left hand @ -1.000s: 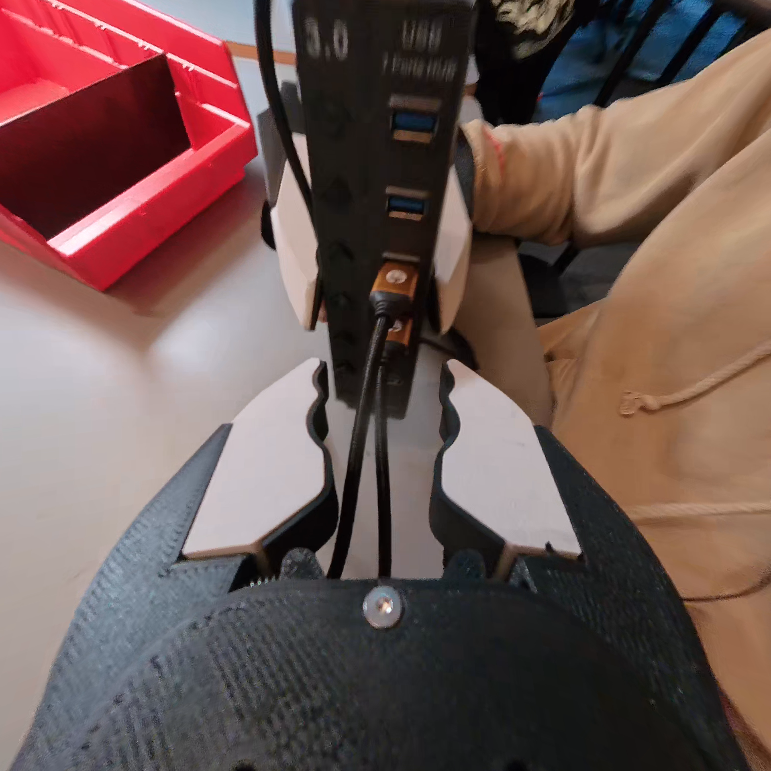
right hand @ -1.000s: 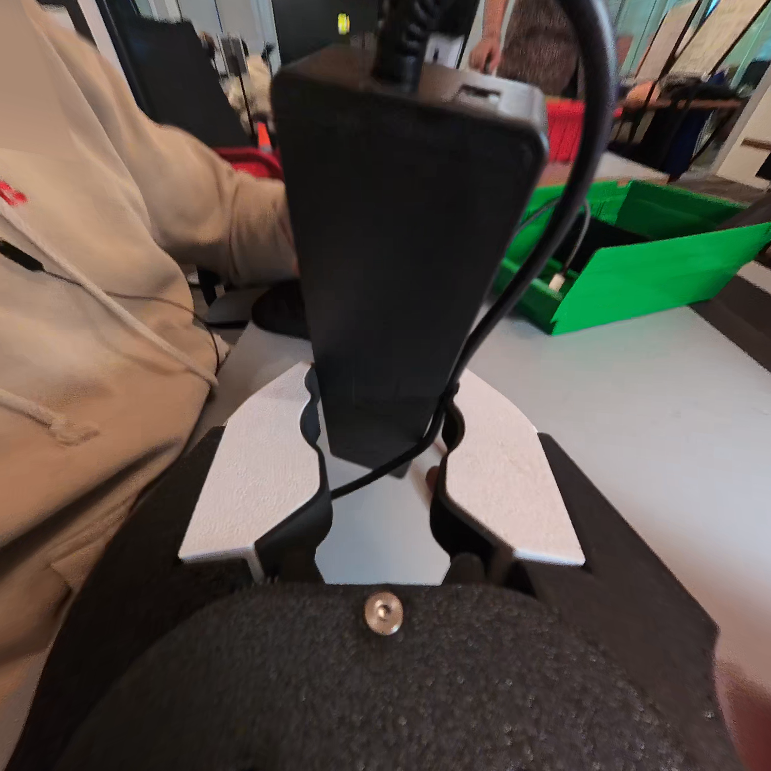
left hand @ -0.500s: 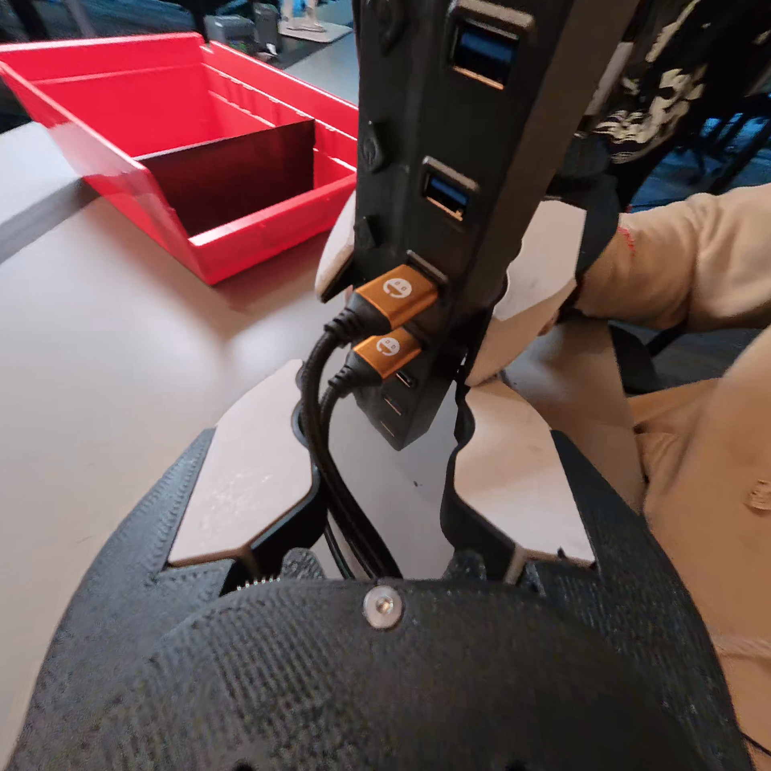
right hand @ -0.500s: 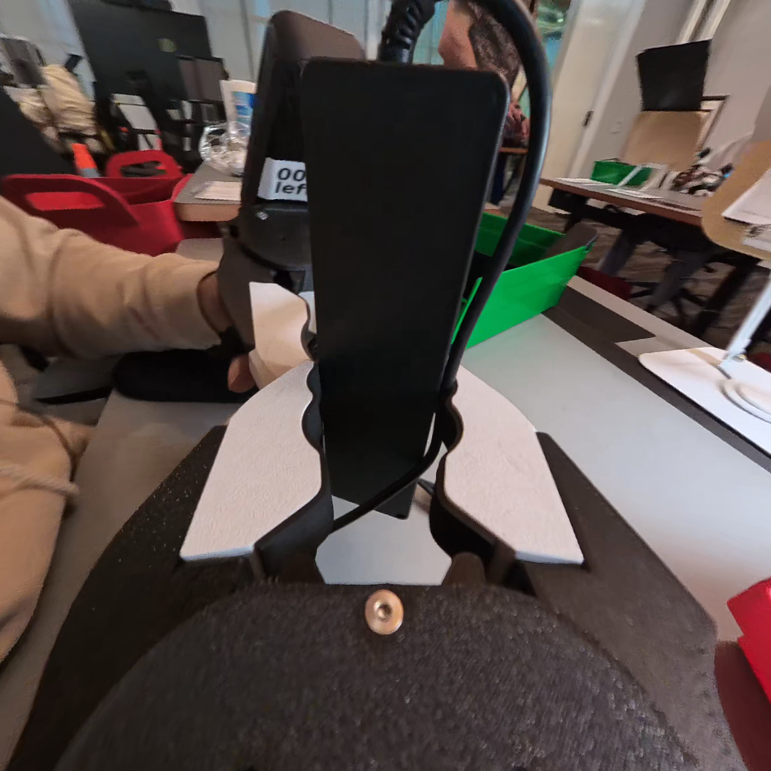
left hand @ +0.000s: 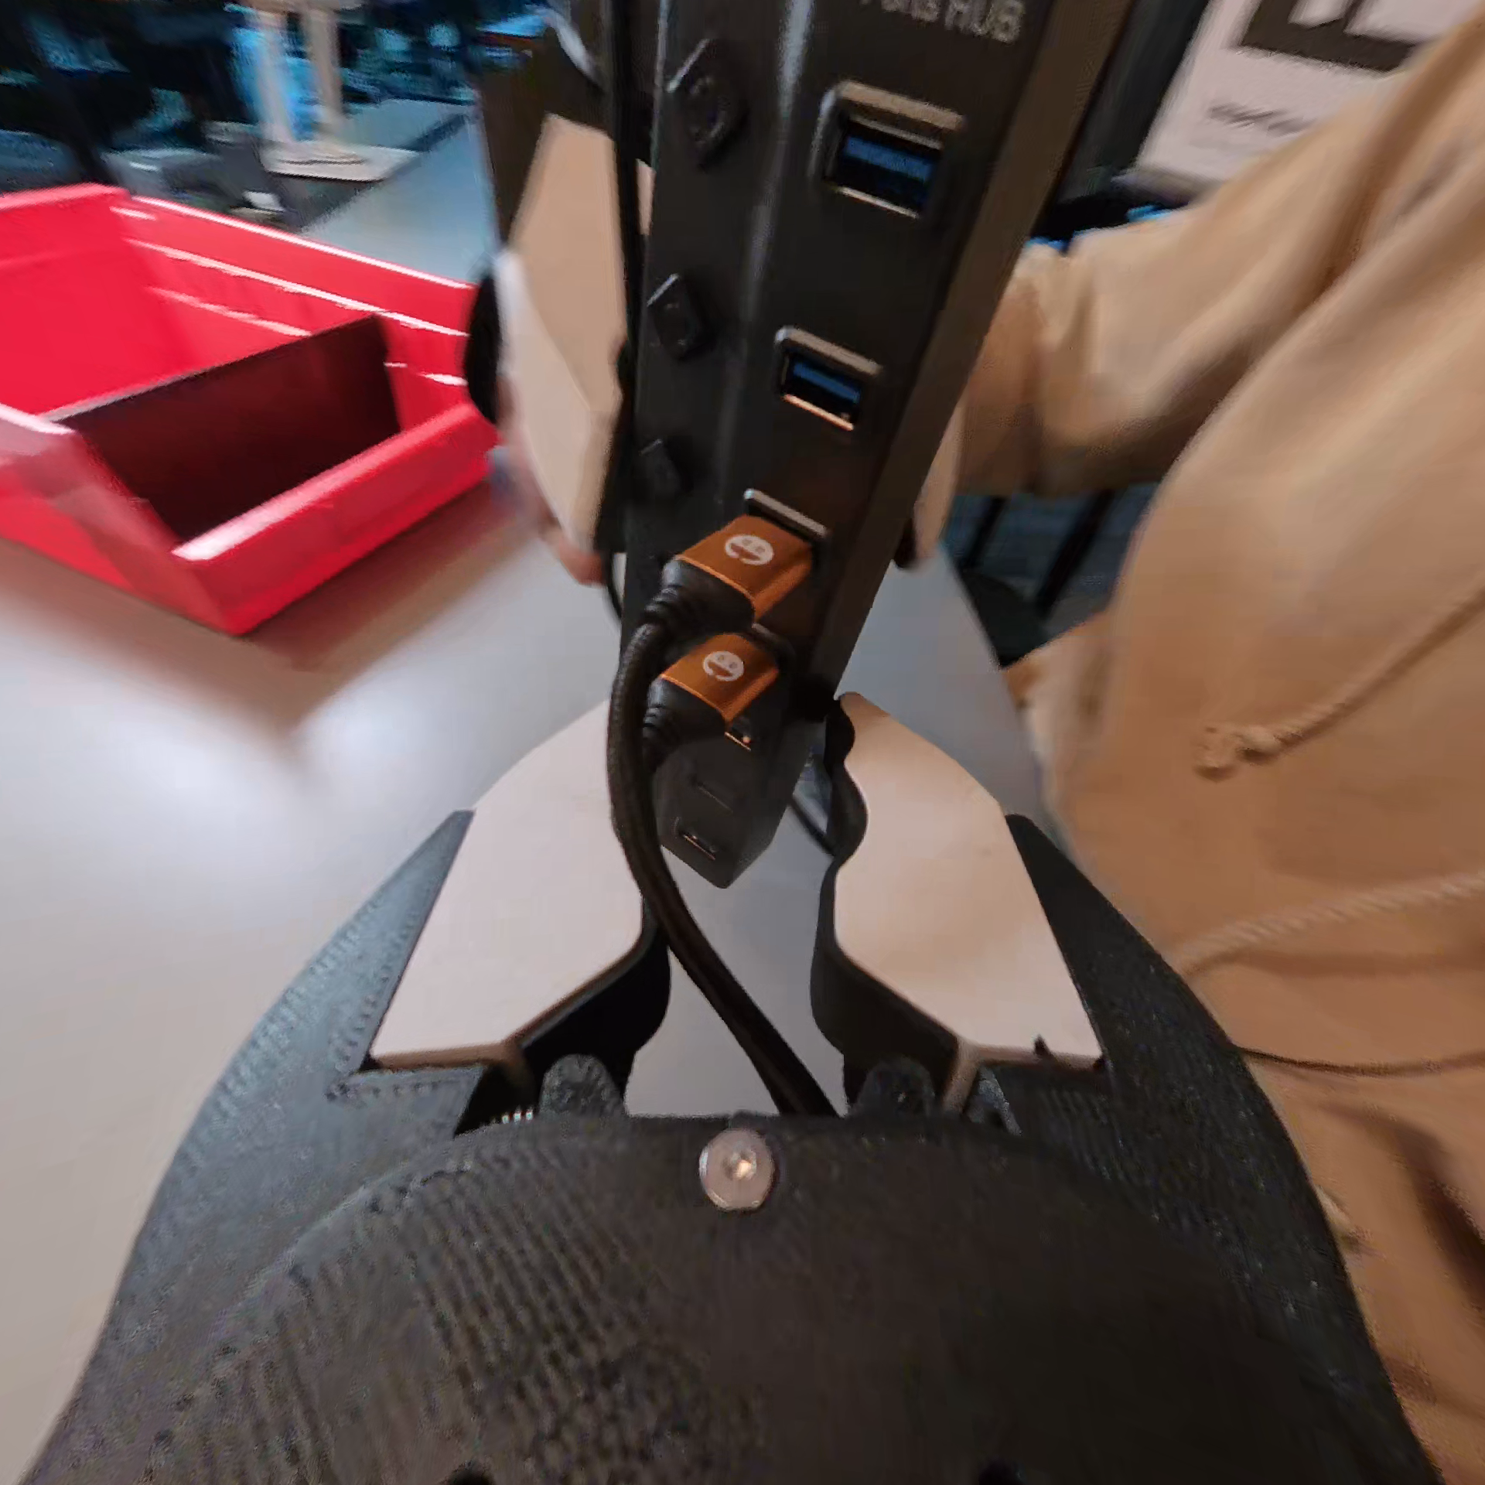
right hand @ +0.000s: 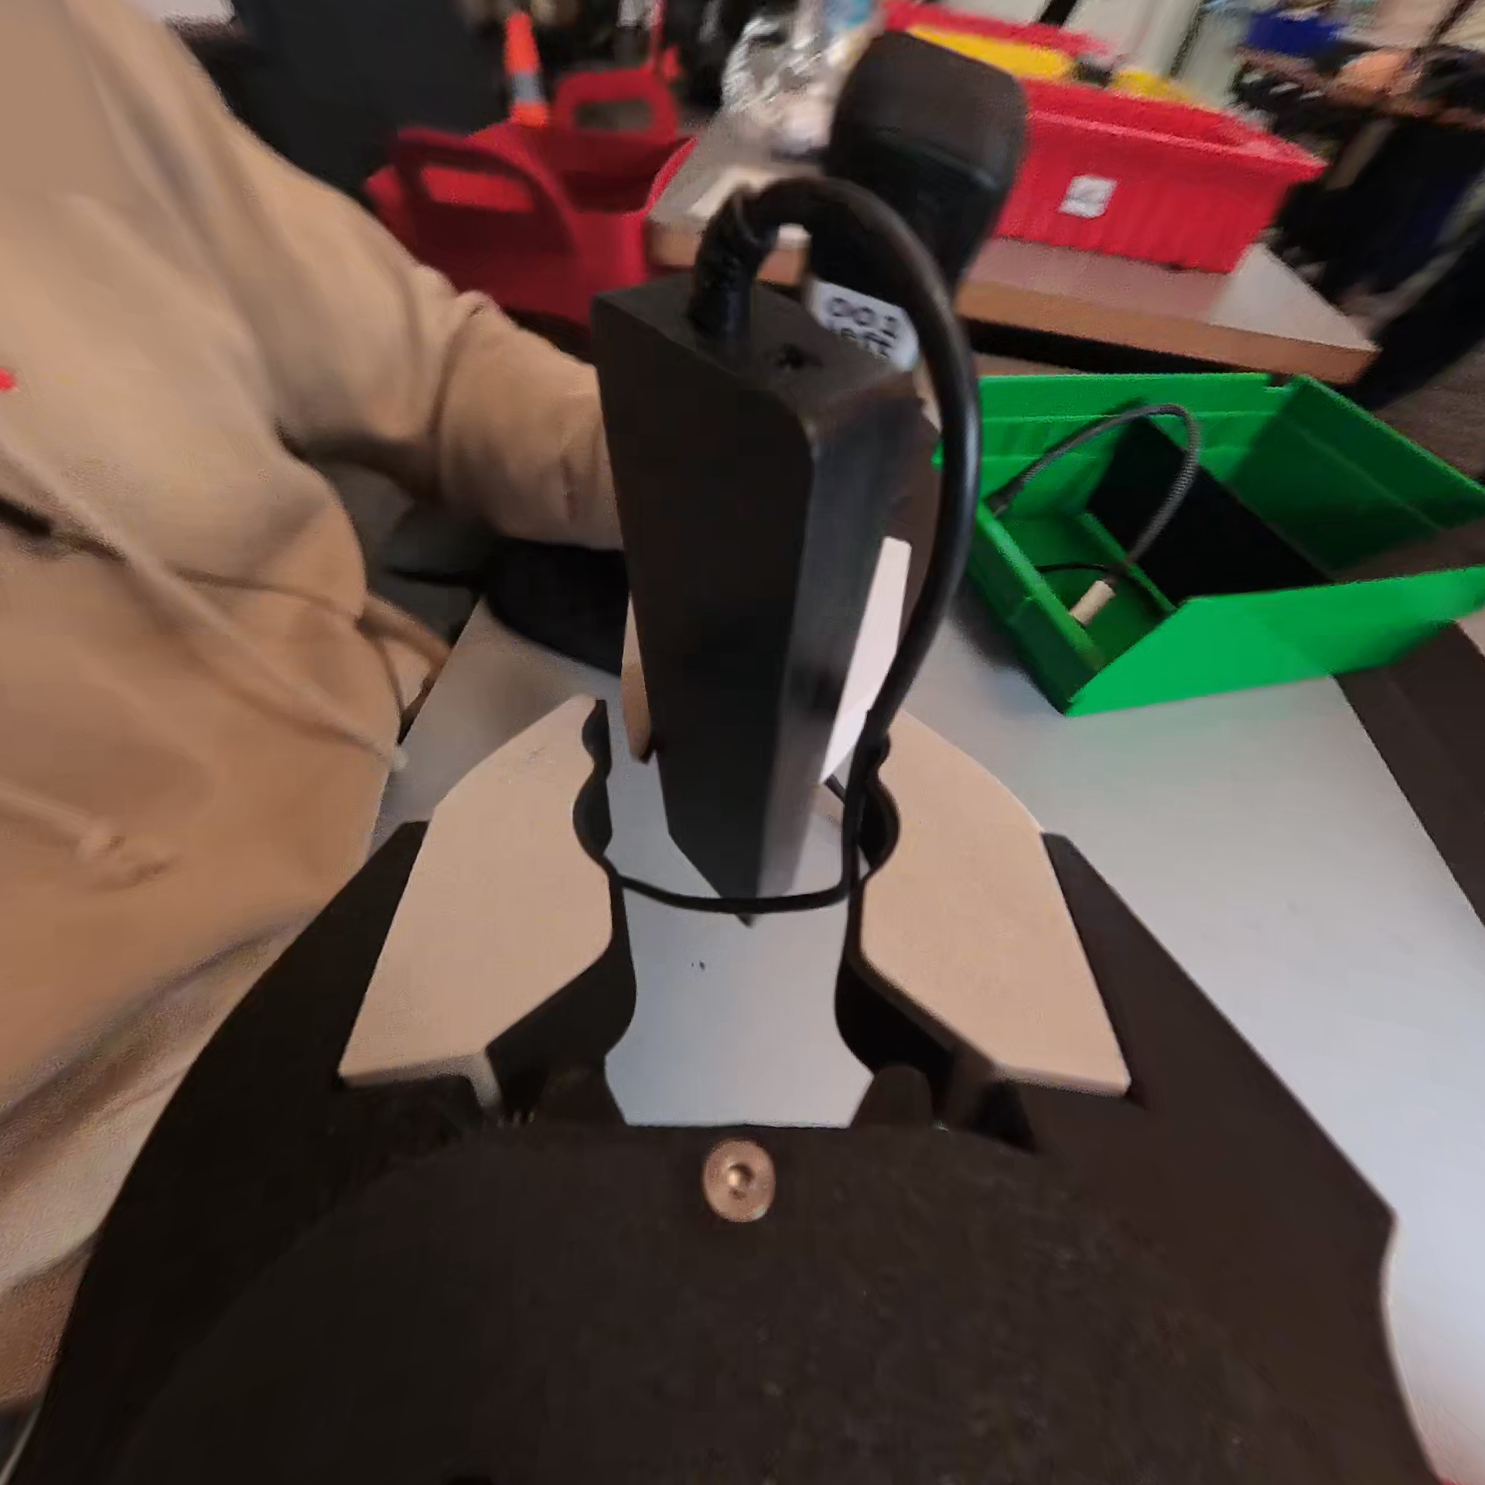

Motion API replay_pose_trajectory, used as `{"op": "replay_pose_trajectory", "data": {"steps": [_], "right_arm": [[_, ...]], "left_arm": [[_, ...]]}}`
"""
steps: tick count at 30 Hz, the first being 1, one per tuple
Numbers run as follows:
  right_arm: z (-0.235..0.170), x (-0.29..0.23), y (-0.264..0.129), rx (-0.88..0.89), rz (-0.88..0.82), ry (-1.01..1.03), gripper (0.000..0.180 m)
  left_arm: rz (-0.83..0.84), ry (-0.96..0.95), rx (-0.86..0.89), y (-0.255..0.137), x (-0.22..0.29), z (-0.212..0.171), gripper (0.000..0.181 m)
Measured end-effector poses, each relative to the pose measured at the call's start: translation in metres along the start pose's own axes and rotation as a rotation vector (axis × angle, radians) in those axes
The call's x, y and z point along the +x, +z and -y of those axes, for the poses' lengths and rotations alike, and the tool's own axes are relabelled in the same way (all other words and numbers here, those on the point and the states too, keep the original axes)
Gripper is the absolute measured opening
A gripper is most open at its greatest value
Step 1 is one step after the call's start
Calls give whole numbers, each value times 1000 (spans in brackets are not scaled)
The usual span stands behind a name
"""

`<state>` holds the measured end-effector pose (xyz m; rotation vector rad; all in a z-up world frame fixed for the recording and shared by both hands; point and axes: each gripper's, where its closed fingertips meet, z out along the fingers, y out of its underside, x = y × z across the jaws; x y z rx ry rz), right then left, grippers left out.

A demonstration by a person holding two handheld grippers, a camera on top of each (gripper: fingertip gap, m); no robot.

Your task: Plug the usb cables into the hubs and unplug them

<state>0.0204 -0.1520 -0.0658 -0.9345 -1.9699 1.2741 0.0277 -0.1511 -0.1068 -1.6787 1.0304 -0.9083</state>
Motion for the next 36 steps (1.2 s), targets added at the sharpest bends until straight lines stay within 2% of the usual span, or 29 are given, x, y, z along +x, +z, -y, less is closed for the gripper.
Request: {"op": "replay_pose_trajectory", "data": {"steps": [3,4,6,9,12,14,16,18,23,26,32,36], "right_arm": [[11,-7,-2,-52,106,-33,60],[11,-9,1,-89,116,-68,55],[11,-20,6,-151,173,-153,30],[19,-22,6,-222,180,-149,25],[36,-9,-15,-250,107,-155,25],[52,10,-39,-266,4,-165,24],[71,31,-69,-282,-100,-172,25],[90,53,-102,-304,-222,-191,25],[126,113,-182,-391,-541,-230,25],[126,153,-227,-475,-734,-252,25],[76,228,-295,-598,-1037,-235,25],[41,262,-317,-567,-1170,-221,25]], "left_arm": [[-165,-50,17,-1,17,-3,40],[-212,-53,21,-2,24,-4,40],[-267,-50,19,-3,33,-5,40],[-228,-43,86,-13,29,6,46],[-71,-45,270,-48,4,37,61],[133,12,334,-78,-20,48,63],[342,91,314,-103,-41,44,62],[449,108,267,-114,-52,33,61],[445,12,201,-102,-62,-2,57],[430,-17,155,-87,-66,-16,56],[421,-42,134,-75,-68,-27,55],[414,-72,144,-74,-71,-31,53]]}}
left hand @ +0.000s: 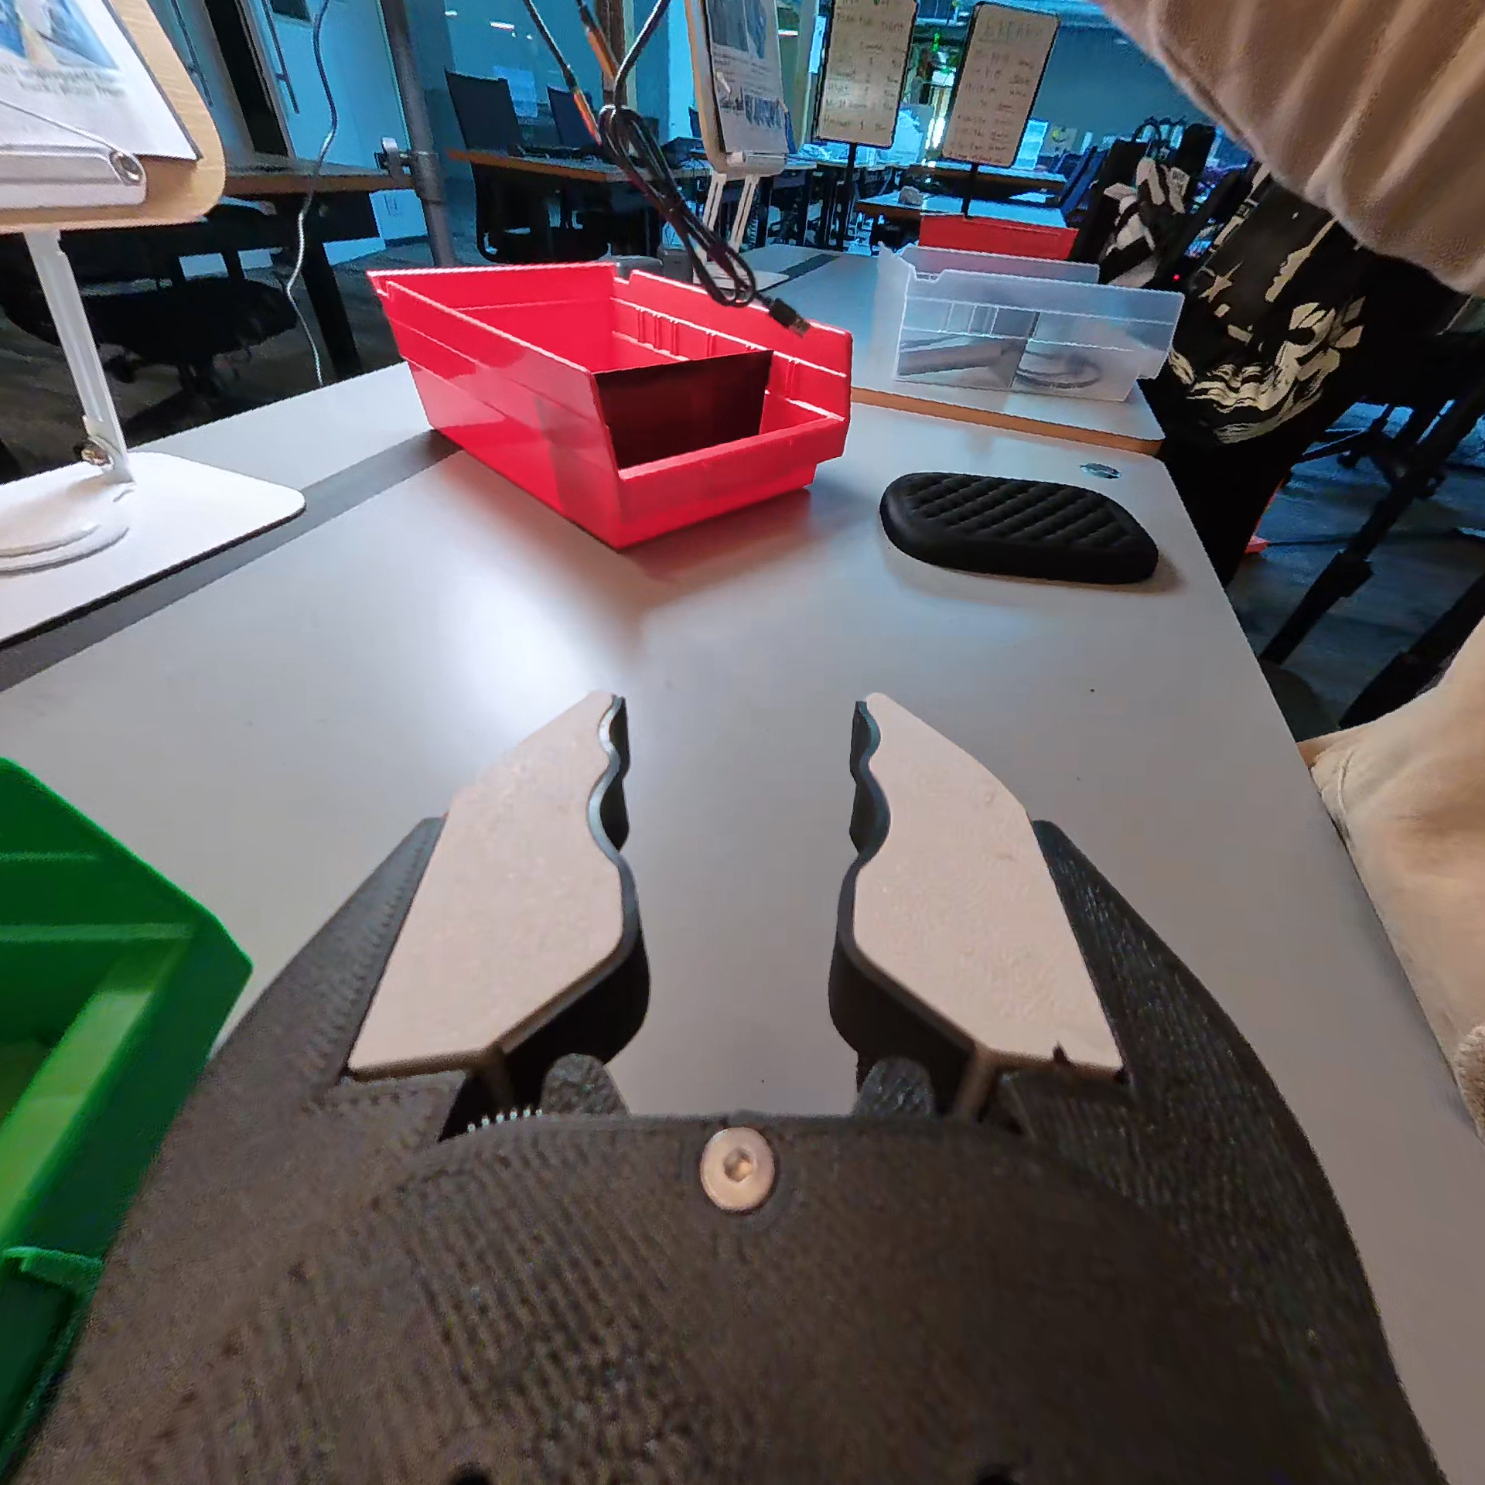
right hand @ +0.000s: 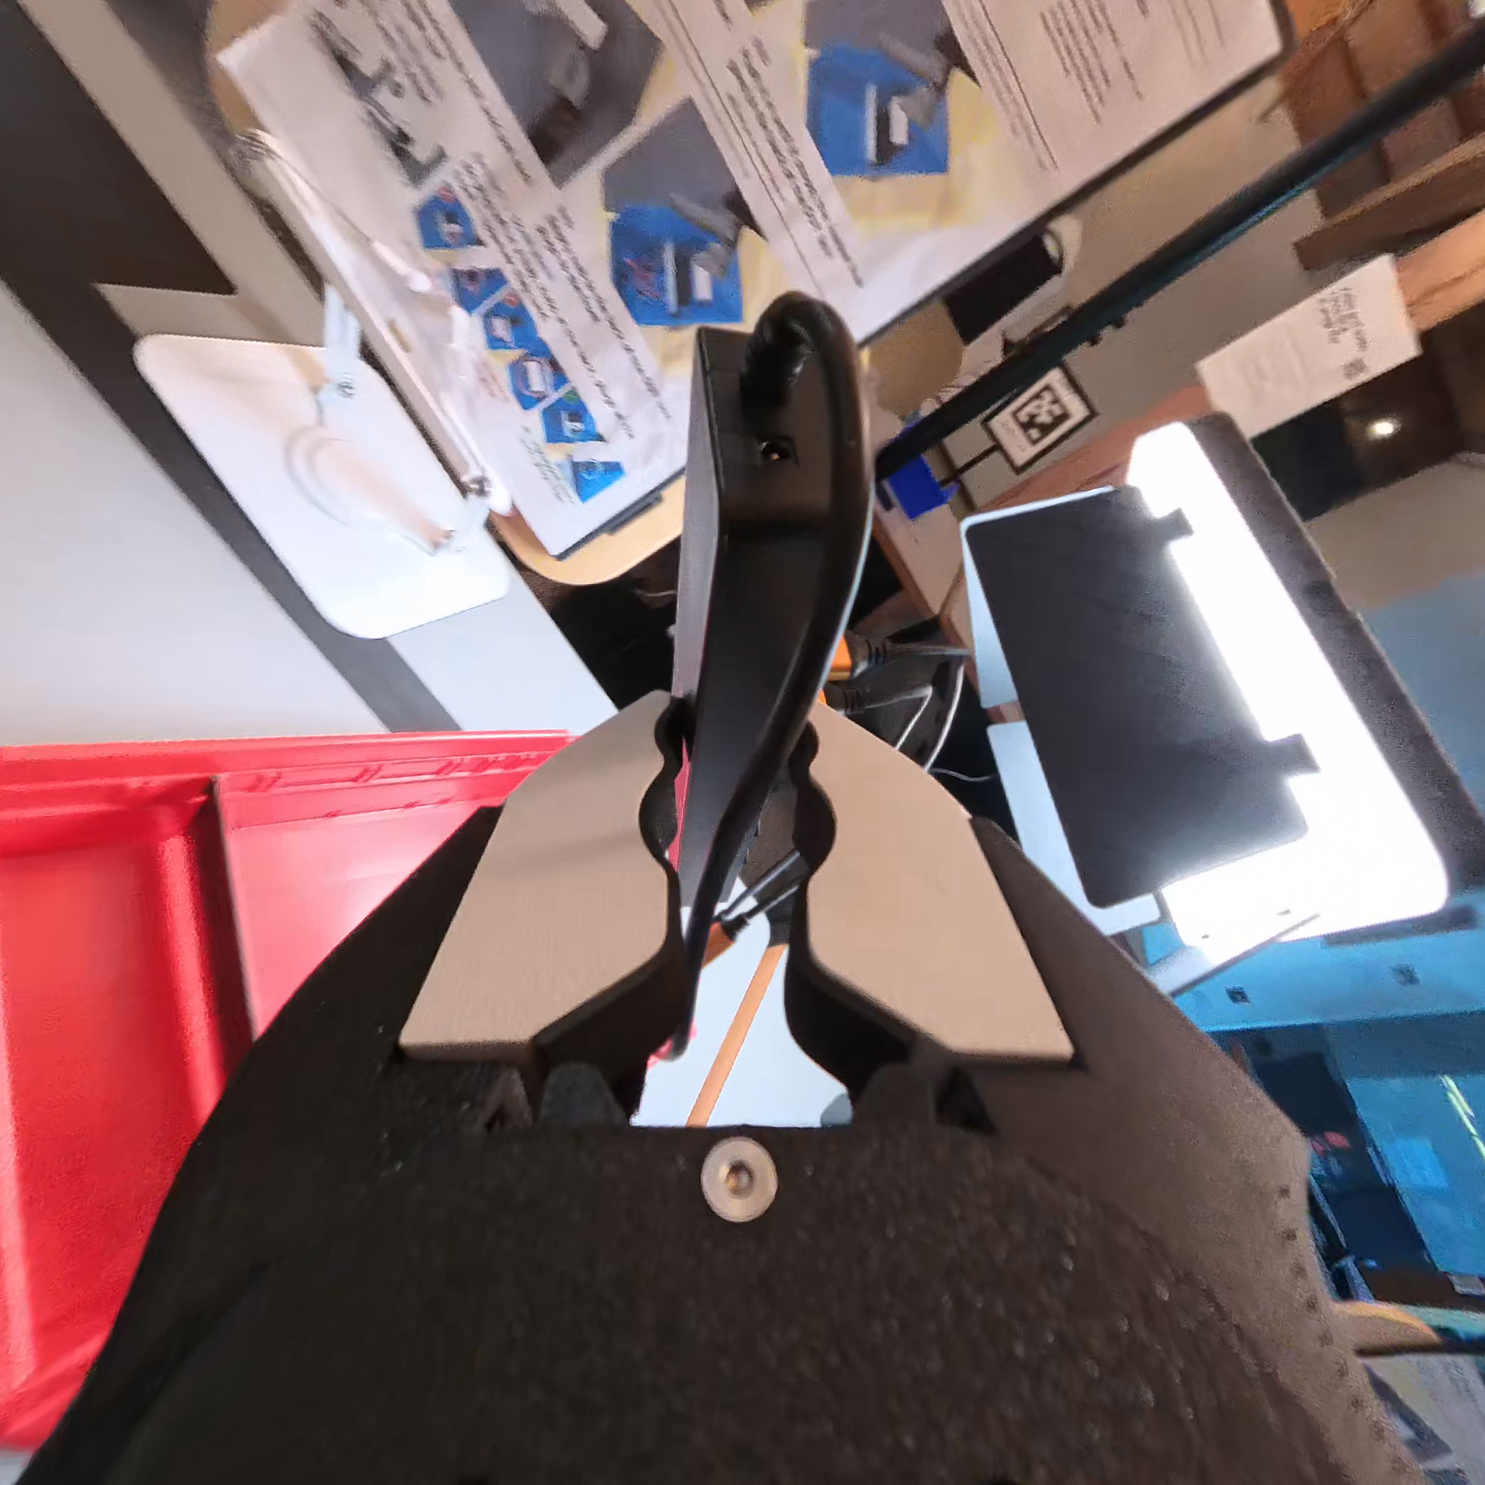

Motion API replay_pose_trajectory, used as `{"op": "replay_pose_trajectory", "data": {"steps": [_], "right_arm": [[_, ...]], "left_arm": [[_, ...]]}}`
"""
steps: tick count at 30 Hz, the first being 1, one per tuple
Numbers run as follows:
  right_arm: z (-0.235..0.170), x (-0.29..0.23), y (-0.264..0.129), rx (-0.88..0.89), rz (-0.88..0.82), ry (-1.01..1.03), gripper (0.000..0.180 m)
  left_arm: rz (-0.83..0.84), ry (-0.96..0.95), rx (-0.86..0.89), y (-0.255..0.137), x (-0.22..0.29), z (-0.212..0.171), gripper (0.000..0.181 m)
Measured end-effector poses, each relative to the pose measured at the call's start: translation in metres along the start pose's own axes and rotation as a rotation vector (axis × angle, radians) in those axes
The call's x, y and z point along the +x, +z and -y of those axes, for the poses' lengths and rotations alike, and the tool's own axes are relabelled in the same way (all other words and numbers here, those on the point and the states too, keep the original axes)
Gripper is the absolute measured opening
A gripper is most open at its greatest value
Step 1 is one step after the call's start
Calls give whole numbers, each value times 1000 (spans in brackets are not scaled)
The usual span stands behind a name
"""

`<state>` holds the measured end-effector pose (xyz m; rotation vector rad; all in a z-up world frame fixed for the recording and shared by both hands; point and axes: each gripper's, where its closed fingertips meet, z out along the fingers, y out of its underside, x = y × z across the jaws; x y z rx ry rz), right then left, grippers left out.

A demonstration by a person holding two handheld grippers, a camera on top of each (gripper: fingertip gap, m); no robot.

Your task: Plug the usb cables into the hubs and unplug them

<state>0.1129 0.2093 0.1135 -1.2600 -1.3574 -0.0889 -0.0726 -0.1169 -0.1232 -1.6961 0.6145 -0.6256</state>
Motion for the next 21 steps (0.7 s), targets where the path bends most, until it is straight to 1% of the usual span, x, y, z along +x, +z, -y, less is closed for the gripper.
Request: {"op": "replay_pose_trajectory", "data": {"steps": [2,4,7,9,12,15,18,20,21], "right_arm": [[-15,3,14,17,-47,29,24],[-34,-8,29,22,-37,69,24],[-69,-52,48,-48,99,147,25],[-92,-81,55,-106,189,191,24],[-120,-115,61,-186,338,319,24],[-136,-126,67,-248,408,404,24],[-145,-132,76,-314,502,542,25],[-157,-139,86,-389,545,614,27],[-168,-143,91,-443,548,615,28]], "left_arm": [[-3,-16,-7,1,-1,-3,52],[-8,-22,-19,3,-1,-7,52],[-6,-11,-21,3,0,-7,52],[-8,-16,-22,3,0,-8,51],[-17,-34,-23,4,-1,-9,50],[-20,-38,-21,4,-1,-9,51],[-11,-38,-18,4,-2,-9,53],[-7,-43,-18,4,-3,-9,53],[-6,-45,-18,4,-3,-9,53]]}}
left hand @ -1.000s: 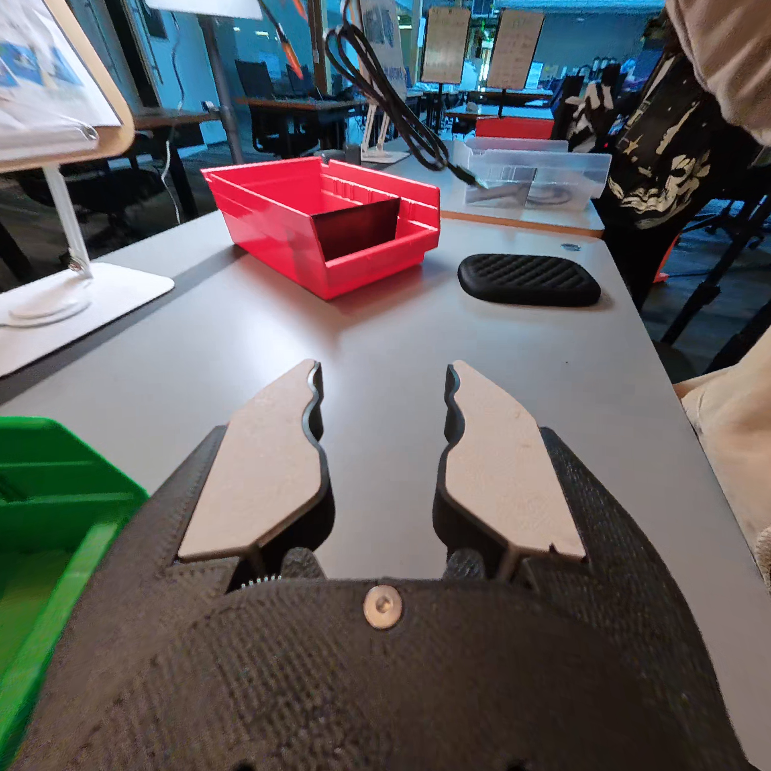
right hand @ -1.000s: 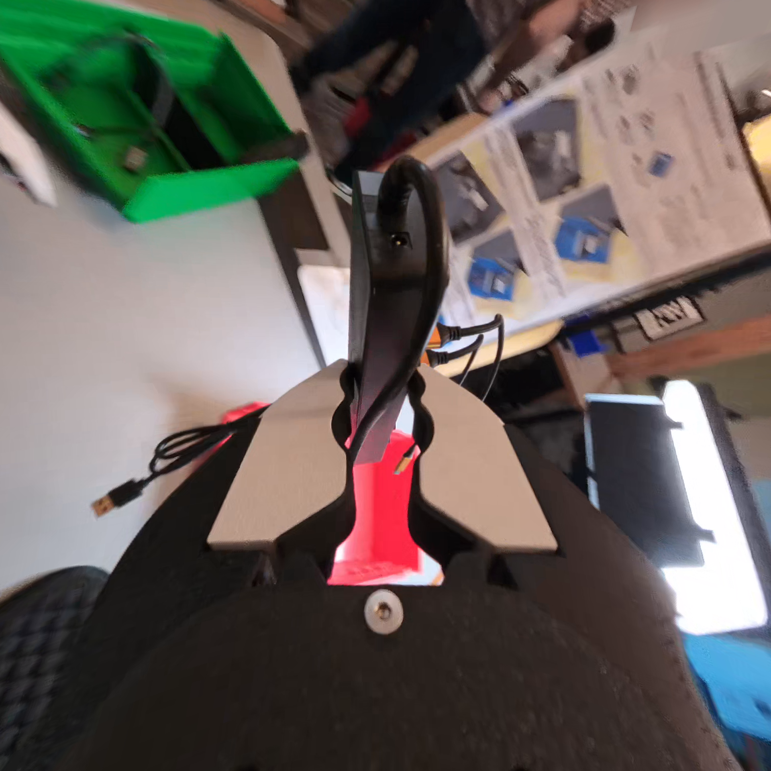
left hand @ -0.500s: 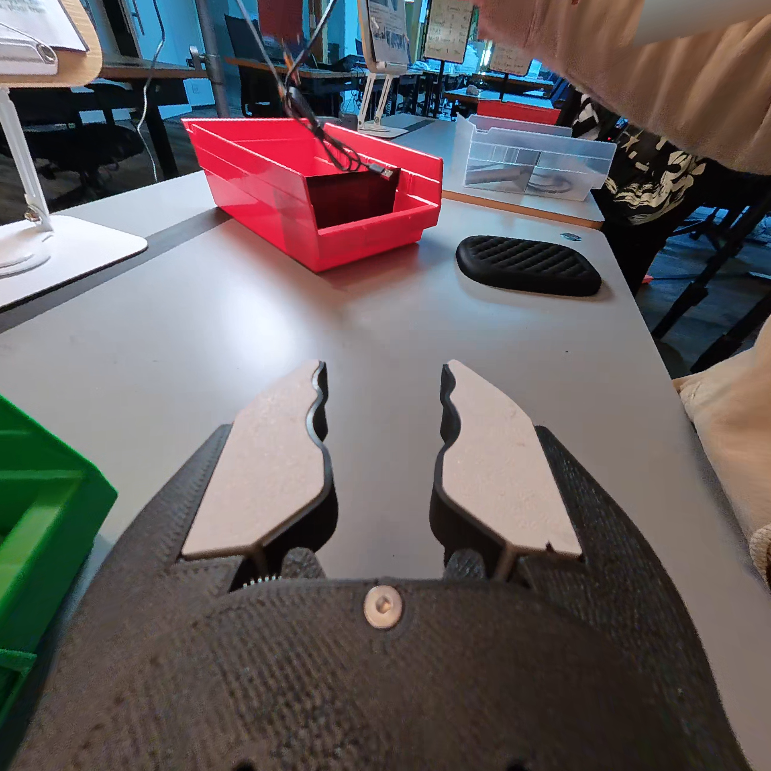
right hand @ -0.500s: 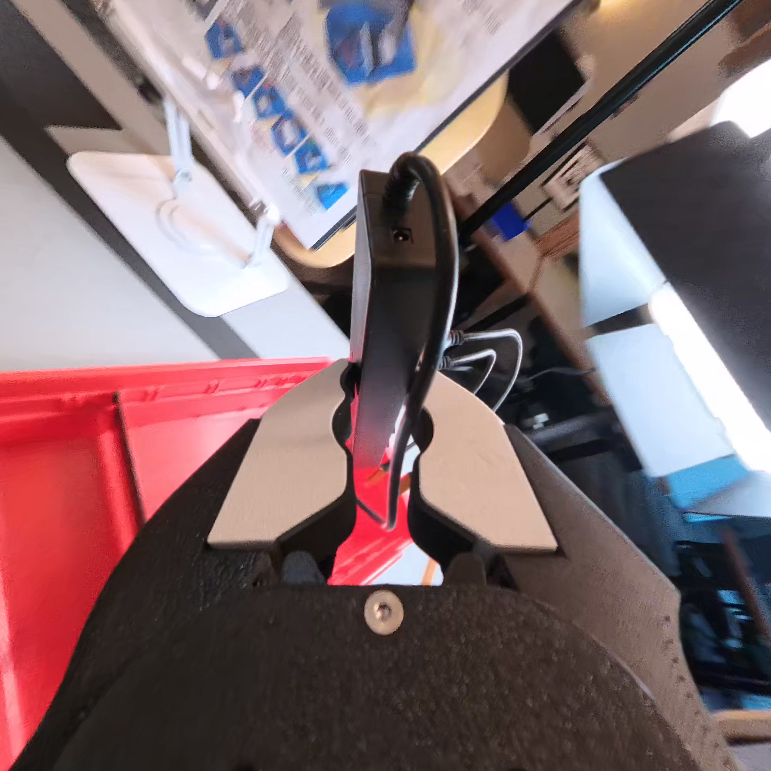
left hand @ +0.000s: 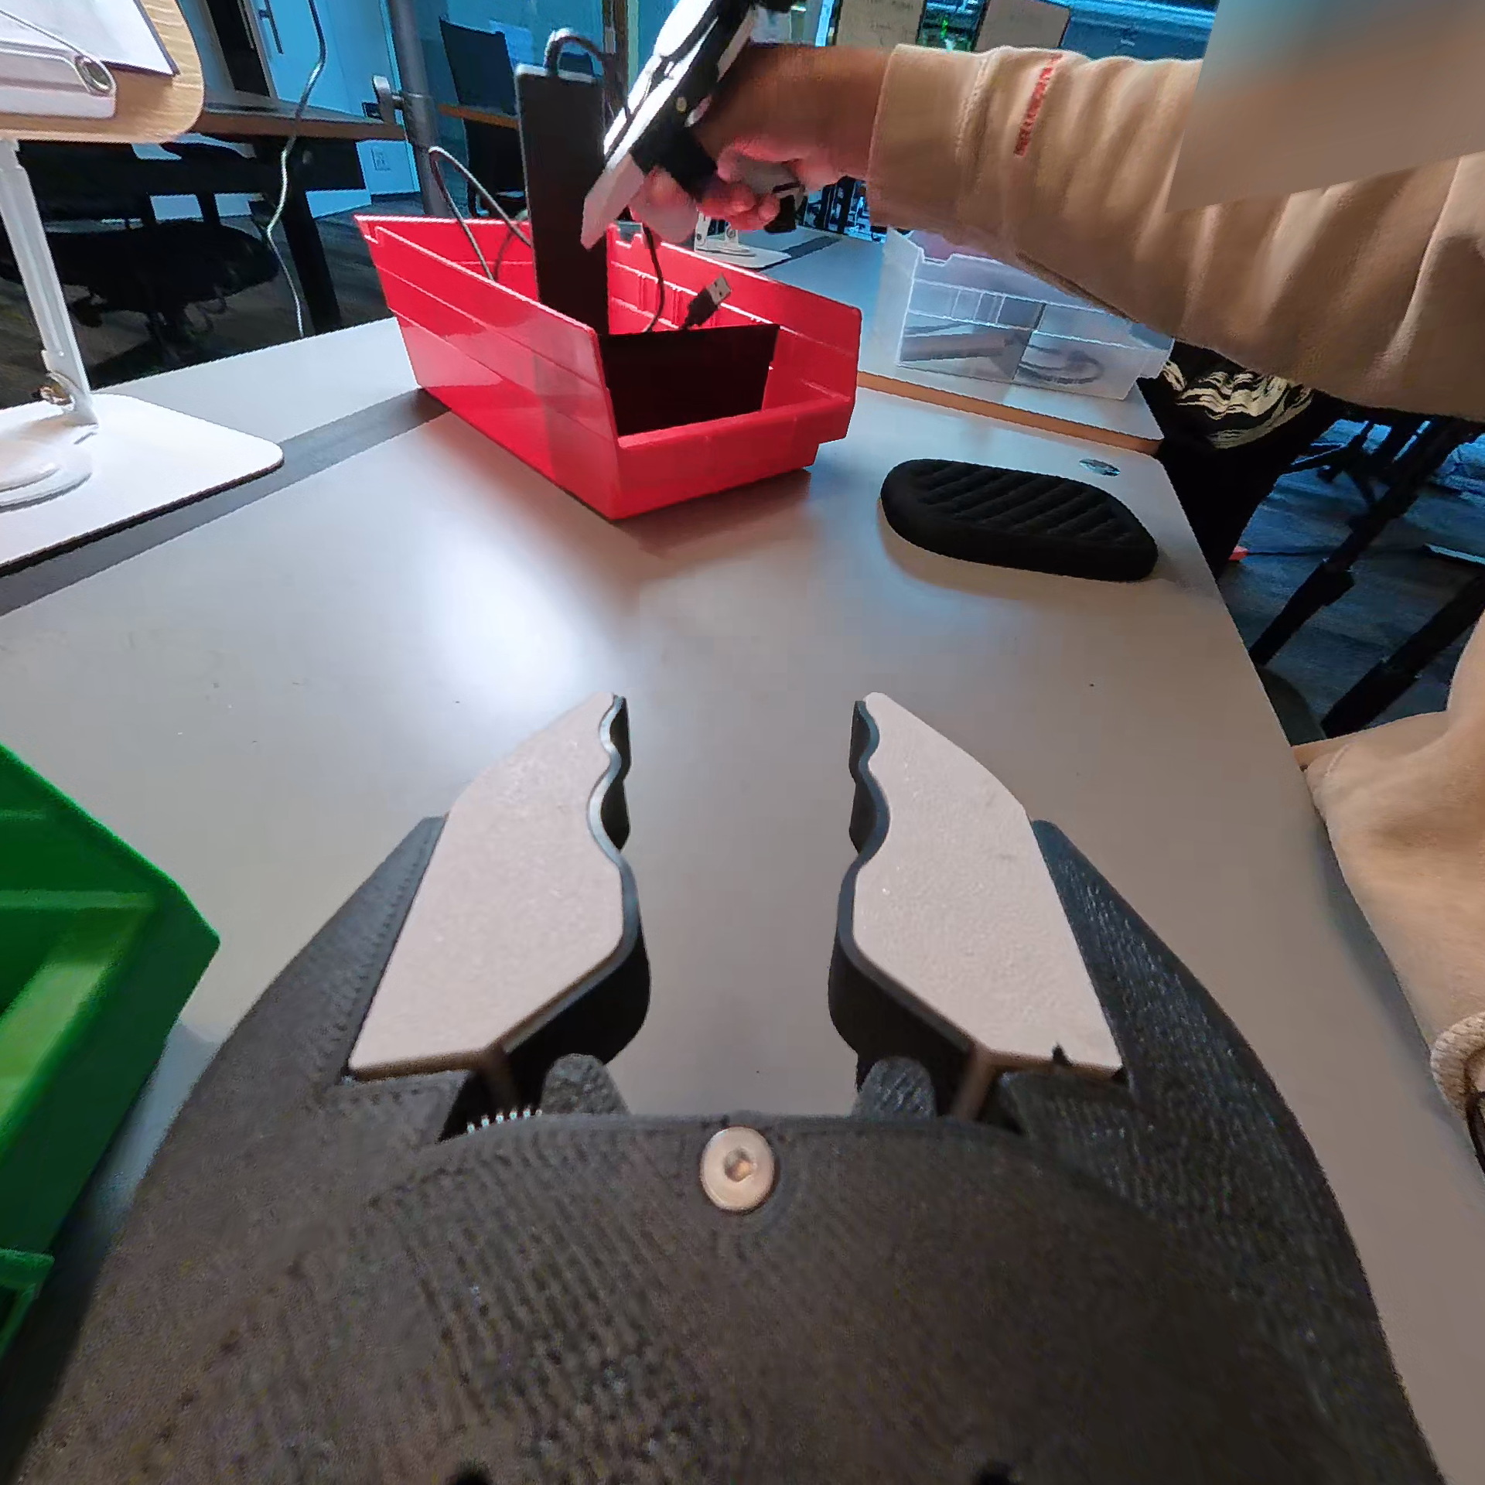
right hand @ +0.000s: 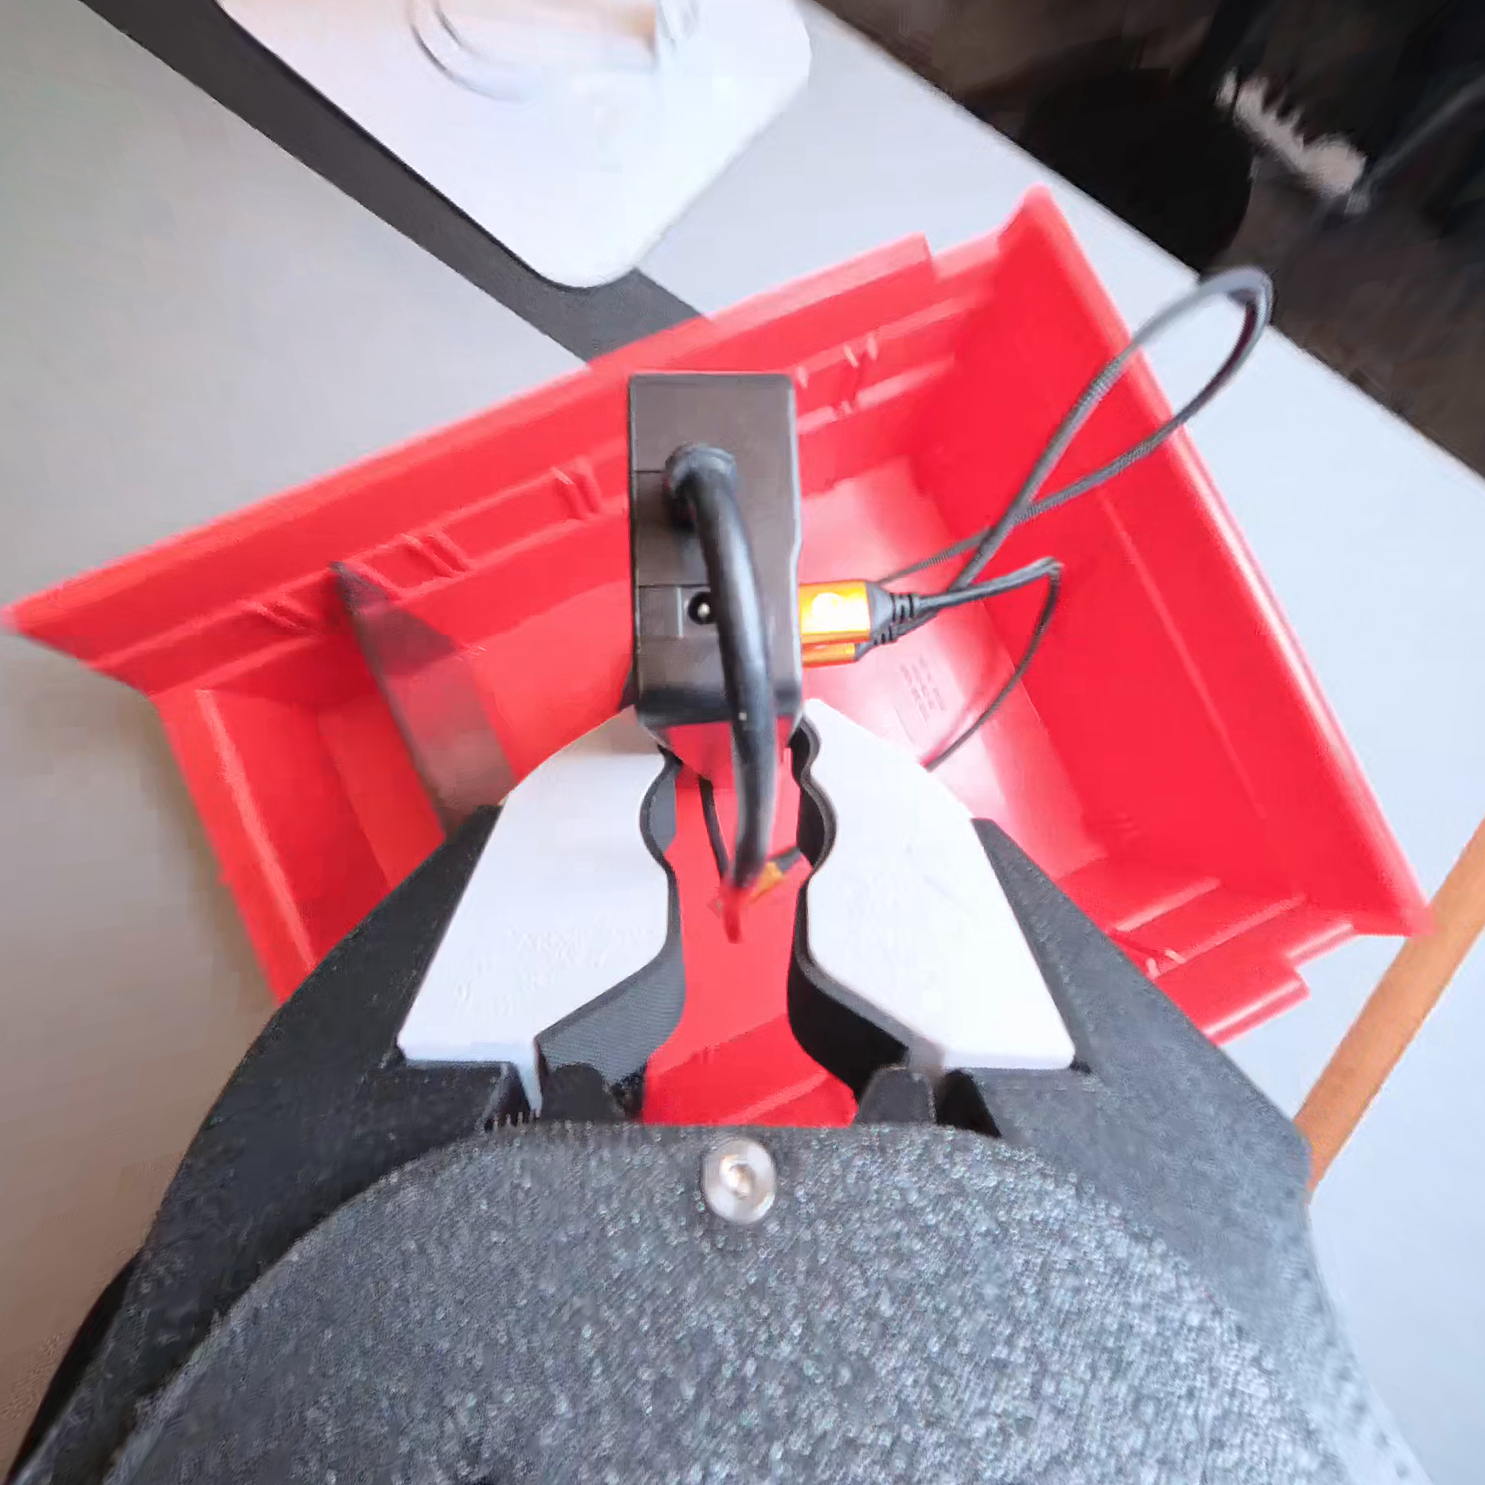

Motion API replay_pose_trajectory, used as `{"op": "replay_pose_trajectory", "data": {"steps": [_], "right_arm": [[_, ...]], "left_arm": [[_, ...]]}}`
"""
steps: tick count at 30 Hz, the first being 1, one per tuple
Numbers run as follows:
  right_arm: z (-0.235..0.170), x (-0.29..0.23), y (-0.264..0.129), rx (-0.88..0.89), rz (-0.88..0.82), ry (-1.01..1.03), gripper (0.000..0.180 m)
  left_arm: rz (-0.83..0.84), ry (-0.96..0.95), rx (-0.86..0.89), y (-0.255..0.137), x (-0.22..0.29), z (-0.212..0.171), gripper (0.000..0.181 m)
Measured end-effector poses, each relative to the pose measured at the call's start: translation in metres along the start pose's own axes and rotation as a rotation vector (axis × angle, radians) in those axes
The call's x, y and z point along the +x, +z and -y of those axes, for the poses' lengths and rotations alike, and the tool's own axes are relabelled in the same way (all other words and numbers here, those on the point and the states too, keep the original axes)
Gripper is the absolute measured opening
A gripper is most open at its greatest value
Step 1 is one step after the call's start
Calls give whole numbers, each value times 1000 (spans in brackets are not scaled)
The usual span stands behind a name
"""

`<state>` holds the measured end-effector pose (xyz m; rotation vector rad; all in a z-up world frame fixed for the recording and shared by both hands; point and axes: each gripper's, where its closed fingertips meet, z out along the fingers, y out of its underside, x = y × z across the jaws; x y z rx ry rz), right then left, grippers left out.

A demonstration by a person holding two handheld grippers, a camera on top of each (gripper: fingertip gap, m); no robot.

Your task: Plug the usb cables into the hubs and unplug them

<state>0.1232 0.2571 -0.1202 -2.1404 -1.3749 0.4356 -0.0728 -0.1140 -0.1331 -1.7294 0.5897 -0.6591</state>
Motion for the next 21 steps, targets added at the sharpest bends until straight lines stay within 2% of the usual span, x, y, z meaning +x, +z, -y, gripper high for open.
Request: {"op": "replay_pose_trajectory", "data": {"steps": [1,4,6,10,13,17,21], "right_arm": [[-5,10,8,-31,-39,1,30],[9,31,17,19,-116,27,35],[18,44,16,23,-184,15,49],[33,59,2,45,-247,12,61],[31,66,-14,66,-274,45,68],[34,67,-52,256,-358,66,65],[37,39,-101,511,-408,54,60]], "left_arm": [[1,-1,0,0,0,0,52],[9,-4,3,0,-1,-1,52],[13,-12,5,-1,-2,-1,52],[12,-29,14,-2,-4,0,52],[14,-23,16,-2,-4,1,52],[21,-7,10,-2,-2,0,52],[43,-9,12,-2,-5,1,52]]}}
